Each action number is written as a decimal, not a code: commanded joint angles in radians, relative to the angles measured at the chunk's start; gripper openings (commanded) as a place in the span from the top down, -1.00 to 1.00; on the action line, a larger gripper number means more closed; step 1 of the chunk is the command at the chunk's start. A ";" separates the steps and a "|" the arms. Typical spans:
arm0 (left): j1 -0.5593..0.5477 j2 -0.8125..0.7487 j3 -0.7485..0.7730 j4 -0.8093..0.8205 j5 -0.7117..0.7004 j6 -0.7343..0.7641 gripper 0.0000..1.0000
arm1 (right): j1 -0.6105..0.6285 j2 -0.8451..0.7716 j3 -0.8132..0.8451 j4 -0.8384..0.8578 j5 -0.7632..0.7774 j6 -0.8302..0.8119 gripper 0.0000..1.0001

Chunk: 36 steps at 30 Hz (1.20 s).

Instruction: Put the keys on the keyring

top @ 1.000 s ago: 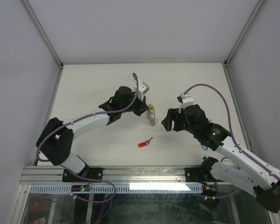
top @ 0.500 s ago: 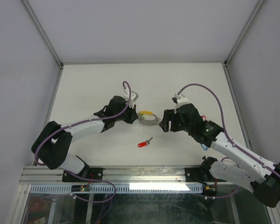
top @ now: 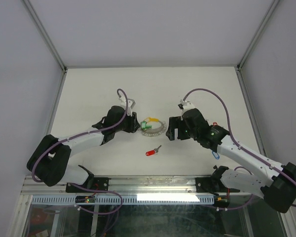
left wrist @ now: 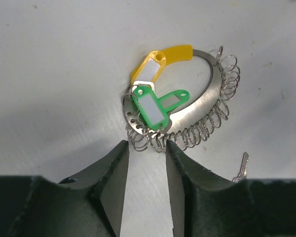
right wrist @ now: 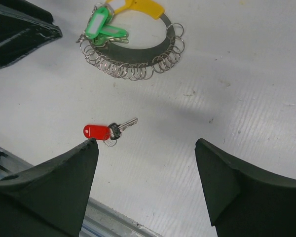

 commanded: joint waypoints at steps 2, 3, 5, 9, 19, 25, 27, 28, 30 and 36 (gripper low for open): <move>0.043 -0.141 -0.020 0.052 -0.036 -0.053 0.20 | -0.004 0.067 0.071 0.005 0.008 0.007 -0.73; 0.057 -0.164 -0.025 0.048 -0.040 -0.059 0.17 | -0.003 0.073 0.067 0.013 0.009 0.008 -0.73; 0.081 -0.209 -0.031 0.038 -0.040 -0.072 0.09 | -0.004 0.079 0.052 0.035 0.010 0.002 -0.73; 0.143 -0.307 -0.046 0.014 -0.032 -0.098 -0.07 | -0.003 0.093 0.039 0.056 0.008 -0.031 -0.74; 0.304 -0.483 -0.048 -0.109 0.007 -0.141 -0.64 | -0.004 0.155 0.043 0.046 -0.037 -0.115 -0.58; 0.305 -0.524 -0.055 -0.168 -0.038 -0.141 -0.97 | -0.004 0.223 0.075 0.016 0.005 -0.073 -0.39; 0.304 -0.526 -0.050 -0.191 -0.058 -0.143 -0.99 | -0.004 0.232 0.077 0.016 0.021 -0.056 -0.34; 0.305 -0.529 -0.044 -0.205 -0.071 -0.142 -0.98 | -0.004 0.232 0.075 0.018 0.034 -0.044 -0.32; 0.305 -0.541 -0.035 -0.227 -0.089 -0.135 -0.98 | -0.003 0.210 0.063 0.033 0.075 -0.017 -0.32; 0.304 -0.695 -0.018 -0.273 -0.246 -0.099 -0.99 | -0.004 -0.033 -0.025 0.177 0.236 0.019 -0.65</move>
